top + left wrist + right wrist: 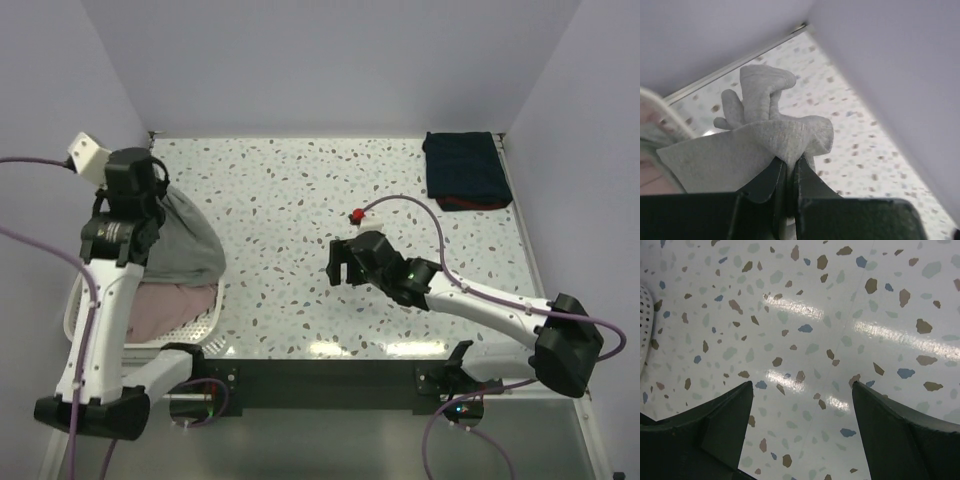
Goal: Fold and stack the tank tops
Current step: Grab the tank top from the pile, then move the tank top to the center of the board
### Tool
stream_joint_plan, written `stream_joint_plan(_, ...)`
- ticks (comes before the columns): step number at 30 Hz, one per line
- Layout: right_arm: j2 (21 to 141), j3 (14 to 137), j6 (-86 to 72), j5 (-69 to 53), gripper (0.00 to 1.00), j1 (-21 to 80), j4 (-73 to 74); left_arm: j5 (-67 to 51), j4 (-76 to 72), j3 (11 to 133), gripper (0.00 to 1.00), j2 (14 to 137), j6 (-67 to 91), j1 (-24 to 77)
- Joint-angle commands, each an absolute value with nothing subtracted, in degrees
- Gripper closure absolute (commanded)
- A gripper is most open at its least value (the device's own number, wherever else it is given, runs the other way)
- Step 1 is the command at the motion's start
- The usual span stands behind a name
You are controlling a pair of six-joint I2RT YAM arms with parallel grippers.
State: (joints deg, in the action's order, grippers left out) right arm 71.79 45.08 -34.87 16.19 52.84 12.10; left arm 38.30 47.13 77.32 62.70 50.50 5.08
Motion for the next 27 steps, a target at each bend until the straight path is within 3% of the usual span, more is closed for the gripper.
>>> stream_joint_plan(1, 69.78, 52.18, -32.88, 21.42, 0.16, 52.82, 14.41, 22.23, 32.45, 82.34, 1.0, 59.93, 37.71, 4.83)
stream_joint_plan(3, 69.96, 55.27, -31.99, 25.29, 0.14, 52.56, 18.09, 17.33, 30.68, 88.39, 1.0, 65.09, 37.62, 9.02)
stream_joint_plan(5, 69.7, 59.66, -31.2, 28.99, 0.13, 50.81, 21.16, 21.59, 29.8, 95.58, 1.0, 69.15, 34.48, 21.36)
stream_joint_plan(8, 68.38, 63.19, -30.85, 30.32, 0.13, 47.91, 23.46, 24.09, 29.01, 102.28, 1.0, 76.62, 32.61, 29.16)
stream_joint_plan(13, 64.43, 63.55, -30.67, 31.02, 0.12, 39.91, 25.92, 16.63, 21.98, 102.31, 1.0, 82.79, 31.91, 37.08)
stream_joint_plan(16, 63.02, 61.54, -31.37, 32.51, 0.11, 38.23, 28.12, 11.44, 17.33, 94.25, 0.97, 82.27, 33.04, 39.02)
stream_joint_plan(20, 60.56, 56.35, -33.04, 32.61, 0.11, 37.97, 28.04, 1.52, 5.15, 69.51, 0.84, 80.42, 39.53, 39.9)
stream_joint_plan(22, 60.9, 53.63, -33.66, 32.35, 0.11, 38.06, 28.04, -3.68, 1.16, 63.05, 0.76, 81.03, 41.22, 41.65)
stream_joint_plan(27, 63.71, 49.31, -35.51, 30.85, 0.11, 37.97, 26.55, -3.16, -6.67, 46.78, 0.66, 77.18, 42.8, 49.91)
